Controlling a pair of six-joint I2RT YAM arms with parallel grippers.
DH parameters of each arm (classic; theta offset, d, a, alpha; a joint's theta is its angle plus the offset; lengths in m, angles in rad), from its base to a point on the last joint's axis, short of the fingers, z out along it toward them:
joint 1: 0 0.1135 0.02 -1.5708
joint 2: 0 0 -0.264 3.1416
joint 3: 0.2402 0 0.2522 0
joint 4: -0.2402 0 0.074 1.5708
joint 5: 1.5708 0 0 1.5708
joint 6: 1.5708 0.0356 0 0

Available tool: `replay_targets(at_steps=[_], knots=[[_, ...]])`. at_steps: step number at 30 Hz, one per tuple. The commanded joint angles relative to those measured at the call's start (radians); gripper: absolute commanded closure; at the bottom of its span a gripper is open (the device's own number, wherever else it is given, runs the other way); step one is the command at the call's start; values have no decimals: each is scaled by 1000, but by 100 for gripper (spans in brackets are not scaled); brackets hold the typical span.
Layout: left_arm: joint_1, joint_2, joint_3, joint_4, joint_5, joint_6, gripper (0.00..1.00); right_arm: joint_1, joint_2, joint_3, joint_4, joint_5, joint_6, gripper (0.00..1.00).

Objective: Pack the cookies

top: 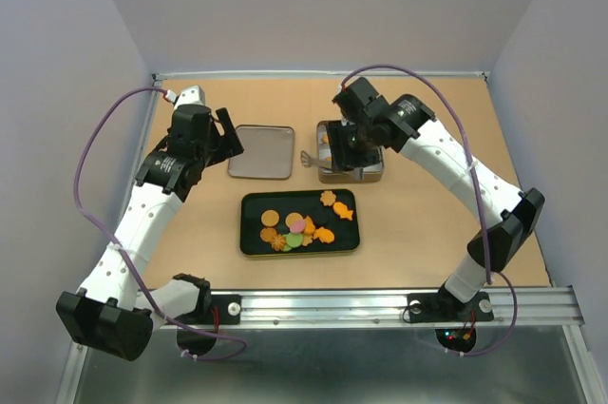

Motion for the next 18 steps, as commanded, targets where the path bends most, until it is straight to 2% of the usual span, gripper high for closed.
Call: replay_targets(at_steps=[1, 18], knots=[[-4, -16, 1, 48, 12, 5, 12, 90, -79, -74, 22, -30, 78, 42], [-4, -119, -85, 28, 15, 17, 12, 371, -145, -191, -10, -23, 296, 46]])
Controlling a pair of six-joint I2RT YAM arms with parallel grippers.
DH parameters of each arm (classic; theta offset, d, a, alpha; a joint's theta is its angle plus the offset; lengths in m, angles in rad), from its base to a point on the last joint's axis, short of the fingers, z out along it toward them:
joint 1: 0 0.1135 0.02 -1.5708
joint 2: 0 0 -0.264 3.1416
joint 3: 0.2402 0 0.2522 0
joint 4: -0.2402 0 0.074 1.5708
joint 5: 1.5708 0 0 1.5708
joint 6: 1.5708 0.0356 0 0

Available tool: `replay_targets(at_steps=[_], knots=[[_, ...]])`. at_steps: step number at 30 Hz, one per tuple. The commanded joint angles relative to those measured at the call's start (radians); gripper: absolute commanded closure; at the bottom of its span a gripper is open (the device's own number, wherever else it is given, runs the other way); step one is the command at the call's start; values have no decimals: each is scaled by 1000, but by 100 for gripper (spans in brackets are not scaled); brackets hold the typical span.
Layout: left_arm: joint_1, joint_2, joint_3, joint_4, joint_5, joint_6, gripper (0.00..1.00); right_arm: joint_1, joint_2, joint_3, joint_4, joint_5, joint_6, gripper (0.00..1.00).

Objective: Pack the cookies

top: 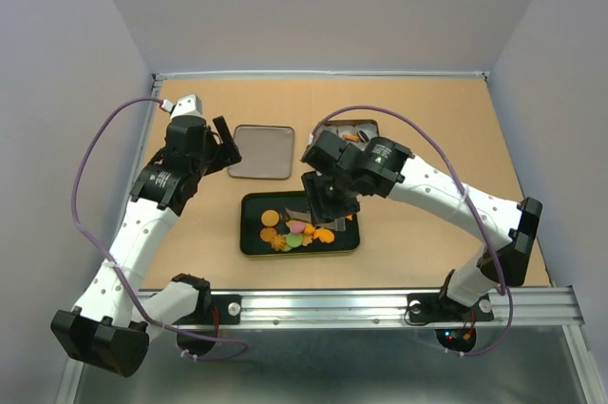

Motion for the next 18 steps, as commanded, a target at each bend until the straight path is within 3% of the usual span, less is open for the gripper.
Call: replay_targets(at_steps=[1, 18], knots=[[-4, -46, -20, 3, -6, 16, 12, 52, -44, -29, -1, 16, 80, 46], [-4, -115, -67, -23, -5, 21, 12, 175, 4, -34, -23, 69, 180, 46]])
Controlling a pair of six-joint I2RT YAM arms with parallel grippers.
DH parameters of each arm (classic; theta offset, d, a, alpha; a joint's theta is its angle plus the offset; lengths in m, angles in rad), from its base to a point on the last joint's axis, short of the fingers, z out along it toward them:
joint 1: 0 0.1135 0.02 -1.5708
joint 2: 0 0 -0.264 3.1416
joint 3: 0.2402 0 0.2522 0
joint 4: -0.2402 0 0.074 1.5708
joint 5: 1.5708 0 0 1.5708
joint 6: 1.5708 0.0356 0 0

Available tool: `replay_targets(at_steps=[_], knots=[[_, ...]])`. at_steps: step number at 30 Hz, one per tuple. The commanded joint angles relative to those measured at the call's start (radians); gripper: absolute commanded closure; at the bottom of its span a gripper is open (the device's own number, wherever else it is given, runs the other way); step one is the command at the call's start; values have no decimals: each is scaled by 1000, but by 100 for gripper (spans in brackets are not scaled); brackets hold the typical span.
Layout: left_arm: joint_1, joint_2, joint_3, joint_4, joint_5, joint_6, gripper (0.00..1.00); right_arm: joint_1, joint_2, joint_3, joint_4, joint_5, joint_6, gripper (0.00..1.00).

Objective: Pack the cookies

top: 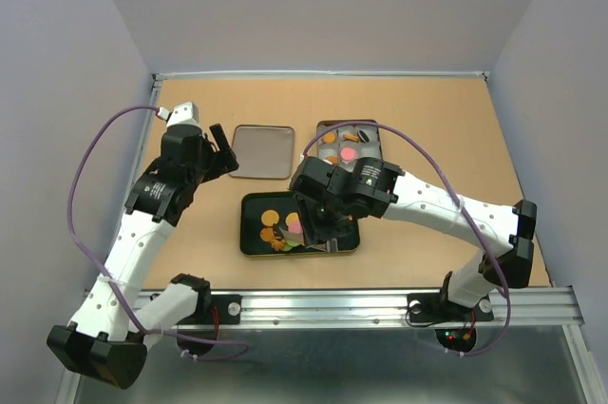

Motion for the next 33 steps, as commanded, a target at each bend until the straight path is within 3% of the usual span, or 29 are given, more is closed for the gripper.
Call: replay_targets(at_steps=[1, 9, 23, 33], knots=[[-4, -41, -26, 4, -6, 12, 12, 9, 11, 11, -32, 61, 35, 46], [-2, -70, -49, -6, -9, 4, 12, 9, 48, 92, -110, 180, 26, 46], [-4, -95, -74, -3, -12, -28, 12, 12, 131, 163, -85, 102, -34, 46], [-4, -124, -105, -15, -34, -28, 12, 16, 143, 92, -36, 56, -52, 47]])
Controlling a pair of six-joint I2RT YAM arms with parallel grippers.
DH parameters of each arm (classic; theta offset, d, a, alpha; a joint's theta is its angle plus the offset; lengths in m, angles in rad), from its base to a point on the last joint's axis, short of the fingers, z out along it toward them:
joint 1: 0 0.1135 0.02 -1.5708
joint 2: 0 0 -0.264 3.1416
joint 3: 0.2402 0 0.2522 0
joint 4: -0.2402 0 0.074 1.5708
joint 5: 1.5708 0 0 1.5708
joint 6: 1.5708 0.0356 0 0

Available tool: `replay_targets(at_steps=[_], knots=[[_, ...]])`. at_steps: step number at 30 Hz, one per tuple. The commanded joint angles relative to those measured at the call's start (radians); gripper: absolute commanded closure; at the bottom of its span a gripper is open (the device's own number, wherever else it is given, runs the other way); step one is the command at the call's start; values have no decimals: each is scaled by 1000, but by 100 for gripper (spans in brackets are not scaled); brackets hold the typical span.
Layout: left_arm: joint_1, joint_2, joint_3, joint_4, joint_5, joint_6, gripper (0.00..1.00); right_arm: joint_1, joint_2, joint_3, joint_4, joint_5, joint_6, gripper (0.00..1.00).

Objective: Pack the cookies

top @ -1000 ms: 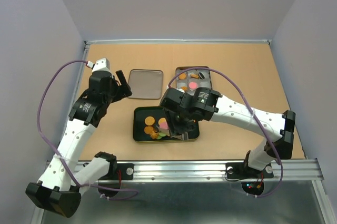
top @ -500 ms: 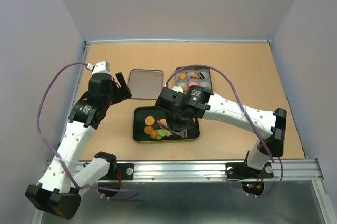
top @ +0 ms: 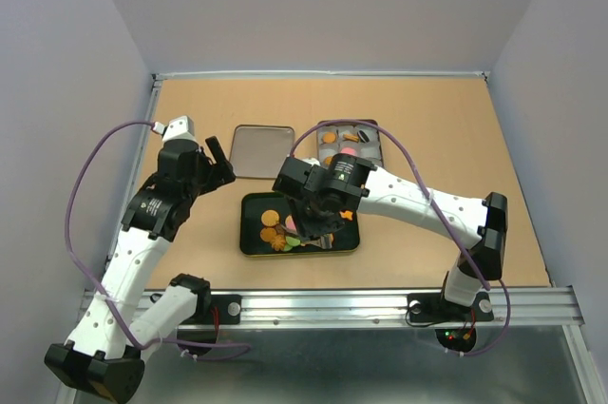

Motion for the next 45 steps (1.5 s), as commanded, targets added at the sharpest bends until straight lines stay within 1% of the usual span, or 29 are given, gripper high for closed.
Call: replay_targets(at_steps=[1, 17, 20, 24, 29, 32, 35, 41, 44, 45], knots=[[-4, -22, -26, 5, -25, -3, 12, 10, 3, -12, 43, -21, -14, 47], [-4, -11, -63, 52, 6, -16, 12, 10, 61, 0, 37, -7, -32, 47], [-4, -10, -63, 54, 6, -15, 12, 10, 61, 5, 27, -4, -32, 50], [-4, -10, -58, 54, 5, -10, 12, 10, 53, 8, 17, -6, -28, 57], [-2, -5, -52, 49, 2, -6, 12, 10, 43, 11, 1, 17, -21, 59], [-4, -2, -43, 43, -3, -1, 12, 8, 41, 60, -41, 91, -15, 59], [-2, -2, -32, 40, -6, 4, 12, 7, 53, 150, -75, 137, -41, 61], [-4, 29, 8, 35, -6, 16, 12, -62, 21, 216, -75, 160, -55, 62], [-4, 49, 32, 37, -11, 23, 12, -117, 9, 238, -75, 188, -77, 62], [-4, 59, 39, 37, -11, 23, 12, -158, 6, 244, -75, 197, -96, 62]])
